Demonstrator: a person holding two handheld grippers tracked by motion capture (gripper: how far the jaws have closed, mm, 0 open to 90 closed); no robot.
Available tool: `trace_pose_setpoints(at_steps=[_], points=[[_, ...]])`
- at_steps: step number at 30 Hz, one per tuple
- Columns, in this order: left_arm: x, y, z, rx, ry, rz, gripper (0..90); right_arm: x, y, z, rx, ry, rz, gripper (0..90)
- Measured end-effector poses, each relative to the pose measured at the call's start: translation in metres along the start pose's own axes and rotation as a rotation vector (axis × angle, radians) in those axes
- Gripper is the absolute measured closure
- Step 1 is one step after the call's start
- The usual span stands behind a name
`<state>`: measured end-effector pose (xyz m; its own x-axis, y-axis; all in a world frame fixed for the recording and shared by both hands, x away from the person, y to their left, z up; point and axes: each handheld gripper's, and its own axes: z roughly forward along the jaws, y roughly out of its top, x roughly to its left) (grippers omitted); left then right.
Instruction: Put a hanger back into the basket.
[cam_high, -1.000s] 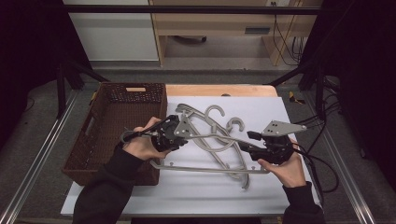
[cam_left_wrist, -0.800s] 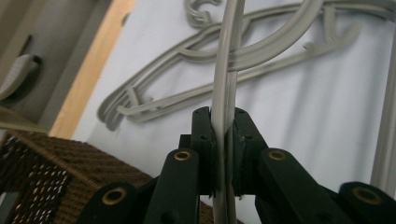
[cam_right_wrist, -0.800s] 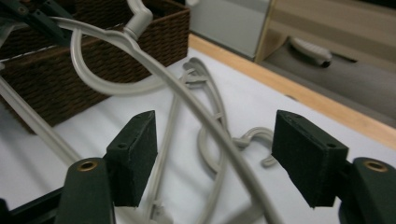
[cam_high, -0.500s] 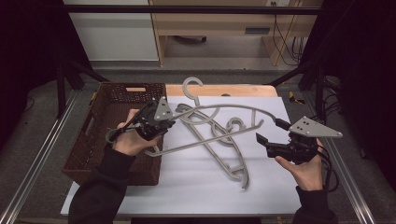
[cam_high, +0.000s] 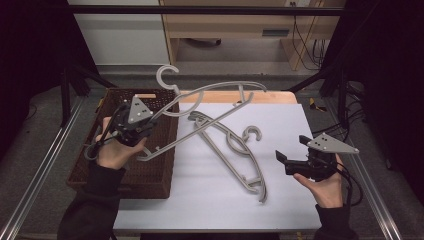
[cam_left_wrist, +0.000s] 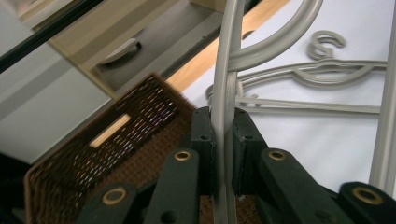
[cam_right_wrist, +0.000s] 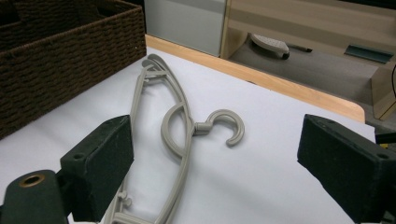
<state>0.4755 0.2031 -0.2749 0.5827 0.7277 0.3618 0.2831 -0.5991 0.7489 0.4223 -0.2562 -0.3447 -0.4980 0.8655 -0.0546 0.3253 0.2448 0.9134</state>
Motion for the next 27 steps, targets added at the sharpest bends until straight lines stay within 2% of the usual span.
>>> trace_pose_setpoints(at_steps=[5,10,11,15,22,27], points=[[0.015,-0.015,-0.008,-0.006,0.077,-0.066,81.5,0.001,-0.005,0.005,0.015,-0.006,0.003,10.3],[0.032,-0.028,-0.016,-0.013,0.132,-0.089,81.5,0.001,-0.010,0.007,0.026,-0.009,0.002,10.3],[0.035,-0.030,-0.017,-0.008,0.146,-0.104,81.5,0.002,-0.010,0.008,0.030,-0.009,0.002,10.3],[0.045,-0.040,-0.018,0.000,0.191,-0.122,81.5,0.005,-0.011,0.012,0.035,-0.003,-0.002,10.3],[0.063,-0.066,-0.015,0.040,0.258,-0.171,81.5,0.009,-0.012,0.017,0.050,0.007,-0.010,10.4],[0.072,-0.084,-0.014,0.081,0.289,-0.202,81.5,0.010,-0.012,0.020,0.053,0.013,-0.012,10.5]])
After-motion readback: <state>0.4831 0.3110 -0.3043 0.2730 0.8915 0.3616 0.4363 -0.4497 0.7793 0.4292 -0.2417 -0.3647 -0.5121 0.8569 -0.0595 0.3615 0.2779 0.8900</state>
